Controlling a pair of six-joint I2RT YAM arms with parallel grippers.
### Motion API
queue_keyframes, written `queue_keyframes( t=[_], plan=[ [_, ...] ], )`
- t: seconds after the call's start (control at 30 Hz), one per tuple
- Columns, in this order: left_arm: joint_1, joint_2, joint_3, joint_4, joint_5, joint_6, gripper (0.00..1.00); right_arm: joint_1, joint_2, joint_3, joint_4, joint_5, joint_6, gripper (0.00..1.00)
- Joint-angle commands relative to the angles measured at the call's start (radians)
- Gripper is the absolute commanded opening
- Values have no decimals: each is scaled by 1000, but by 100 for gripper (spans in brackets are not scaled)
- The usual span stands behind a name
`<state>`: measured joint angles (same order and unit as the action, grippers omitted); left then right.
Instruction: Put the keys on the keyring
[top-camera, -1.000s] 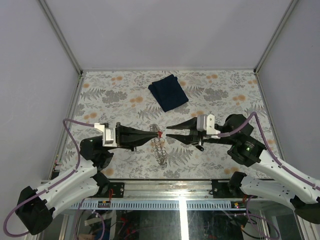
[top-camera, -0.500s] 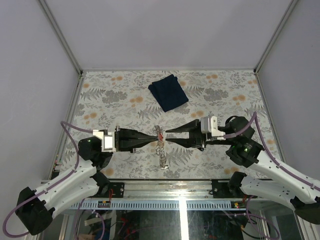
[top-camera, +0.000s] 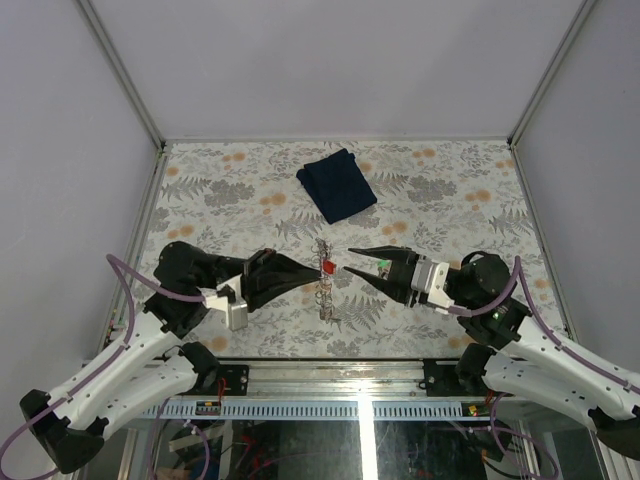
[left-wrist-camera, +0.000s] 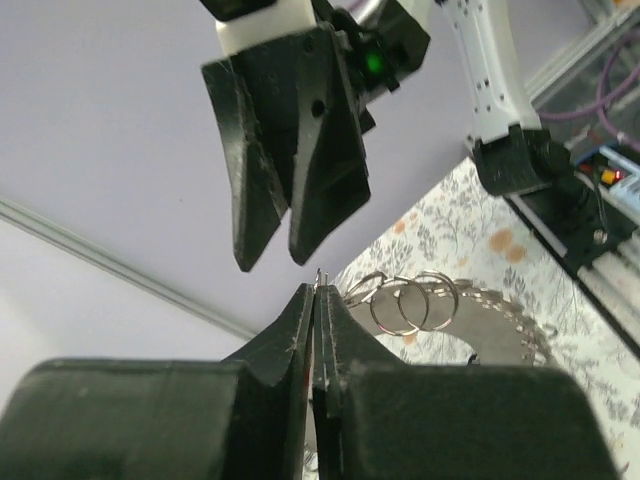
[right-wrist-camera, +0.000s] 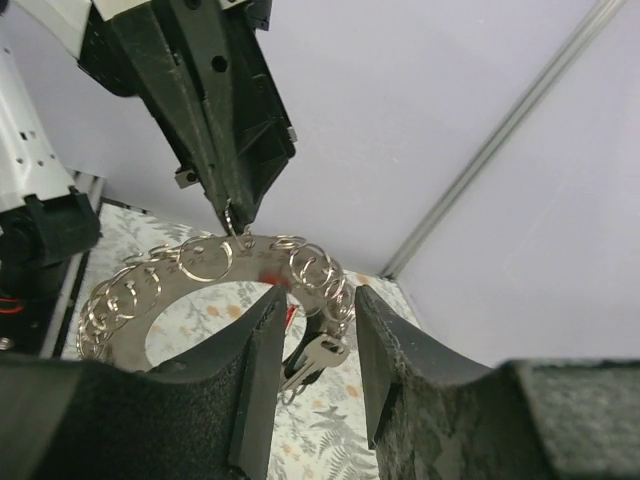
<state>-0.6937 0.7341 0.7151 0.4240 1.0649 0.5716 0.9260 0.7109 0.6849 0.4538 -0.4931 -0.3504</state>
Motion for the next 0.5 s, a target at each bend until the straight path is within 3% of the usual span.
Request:
queue_keyframes(
  t=[0.0,0.47],
  plan=[
    [-1,-14,40,-184,43,283,0,-5,-31,-13,33,68,-99,40],
    [-1,-22,41,-252,57,383,0,-6,-24,0,-76,19,-183,39]
  ],
)
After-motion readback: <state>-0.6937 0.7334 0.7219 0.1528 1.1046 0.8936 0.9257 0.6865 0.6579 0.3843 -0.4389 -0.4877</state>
